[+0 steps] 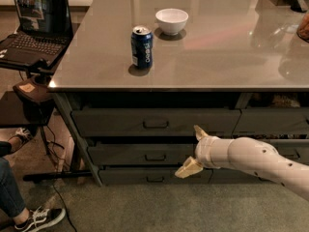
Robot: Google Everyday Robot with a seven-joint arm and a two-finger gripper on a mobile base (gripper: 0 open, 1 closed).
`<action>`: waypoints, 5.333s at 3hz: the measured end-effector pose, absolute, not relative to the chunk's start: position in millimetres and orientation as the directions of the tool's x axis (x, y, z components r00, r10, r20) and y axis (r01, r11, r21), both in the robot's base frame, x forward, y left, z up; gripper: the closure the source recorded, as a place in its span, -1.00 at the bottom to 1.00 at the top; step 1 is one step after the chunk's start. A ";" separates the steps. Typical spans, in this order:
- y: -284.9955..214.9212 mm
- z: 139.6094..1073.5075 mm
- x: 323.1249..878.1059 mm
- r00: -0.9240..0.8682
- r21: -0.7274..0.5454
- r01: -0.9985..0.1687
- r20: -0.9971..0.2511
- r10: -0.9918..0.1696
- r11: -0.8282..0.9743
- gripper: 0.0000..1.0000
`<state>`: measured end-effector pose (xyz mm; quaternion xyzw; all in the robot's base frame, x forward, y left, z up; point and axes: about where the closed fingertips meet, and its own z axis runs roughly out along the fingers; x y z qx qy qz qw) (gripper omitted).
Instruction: Open middle drawer
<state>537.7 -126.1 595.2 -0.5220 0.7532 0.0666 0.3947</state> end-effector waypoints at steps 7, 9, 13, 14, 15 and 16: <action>-181.1 410.7 590.9 -0.293 -0.325 -0.757 -0.607 -0.739 0.567 -1.00; -146.4 400.5 640.2 -0.186 -0.387 -0.763 -0.635 -0.750 0.517 -1.00; -146.6 404.7 652.9 -0.181 -0.395 -0.753 -0.643 -0.744 0.525 0.30; -146.6 404.9 652.8 -0.181 -0.395 -0.753 -0.643 -0.744 0.525 0.77; -148.7 412.6 653.0 -0.181 -0.395 -0.753 -0.643 -0.744 0.525 1.00; -150.3 416.6 652.8 -0.181 -0.395 -0.753 -0.643 -0.744 0.525 1.00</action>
Offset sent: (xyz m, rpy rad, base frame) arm -0.0041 -0.0811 -0.1638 -0.2159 -0.0064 -0.2971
